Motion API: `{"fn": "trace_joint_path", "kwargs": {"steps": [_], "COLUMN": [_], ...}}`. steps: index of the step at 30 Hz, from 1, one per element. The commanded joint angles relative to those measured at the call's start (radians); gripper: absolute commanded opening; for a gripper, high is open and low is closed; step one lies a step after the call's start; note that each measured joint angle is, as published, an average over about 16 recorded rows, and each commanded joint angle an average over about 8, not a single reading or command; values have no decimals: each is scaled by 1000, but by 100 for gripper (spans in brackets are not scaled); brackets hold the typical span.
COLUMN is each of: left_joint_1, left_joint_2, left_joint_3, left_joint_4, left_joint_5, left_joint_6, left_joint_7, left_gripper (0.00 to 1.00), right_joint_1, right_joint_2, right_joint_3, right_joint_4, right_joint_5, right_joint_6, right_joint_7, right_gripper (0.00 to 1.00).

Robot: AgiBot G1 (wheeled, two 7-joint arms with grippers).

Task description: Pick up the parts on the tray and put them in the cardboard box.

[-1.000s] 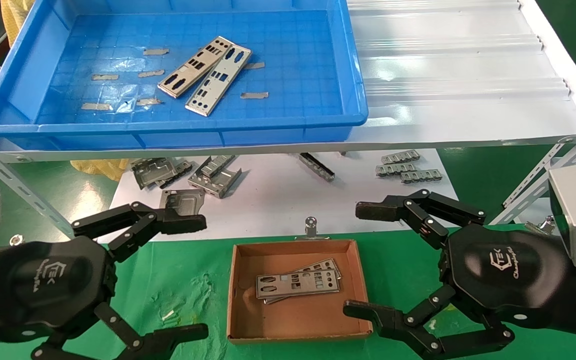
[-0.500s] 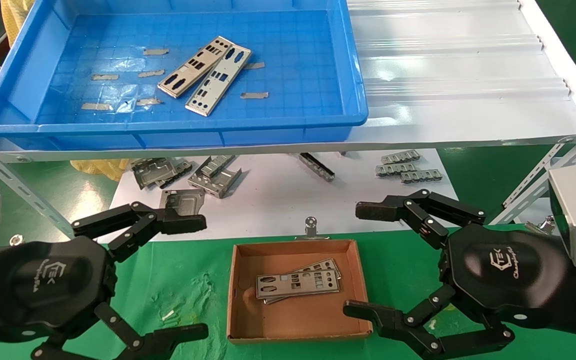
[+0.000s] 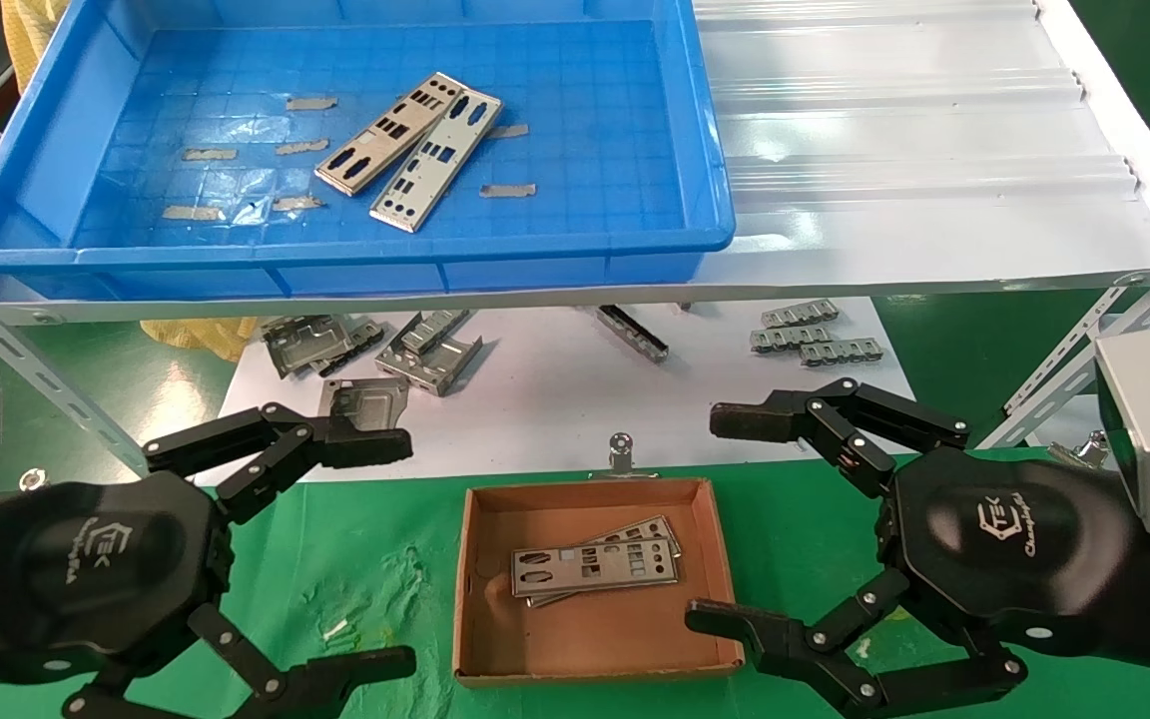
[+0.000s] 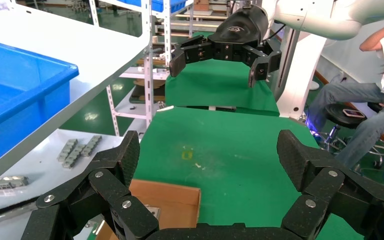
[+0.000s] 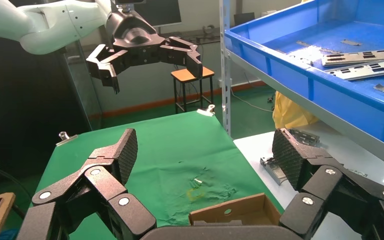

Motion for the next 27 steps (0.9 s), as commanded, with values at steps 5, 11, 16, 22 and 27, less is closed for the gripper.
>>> {"fn": "trace_joint_path", "kwargs": {"steps": [5,11,16,22,27], "left_joint_1": [0,0,0,0,0], "left_joint_2": [0,0,0,0,0], "left_joint_3": [0,0,0,0,0], "left_joint_4": [0,0,0,0,0], "left_joint_5": [0,0,0,0,0], "left_joint_6": [0,0,0,0,0], "left_joint_7": [0,0,0,0,0], "left_gripper": [100,100,100,100,100], "right_joint_1": [0,0,0,0,0], "right_joint_2": [0,0,0,0,0], "right_joint_3": [0,0,0,0,0], "right_joint_4": [0,0,0,0,0], "right_joint_5": [0,0,0,0,0], "right_joint_6": [0,0,0,0,0], "right_joint_7": [0,0,0,0,0], "right_gripper": [100,100,100,100,100]}}
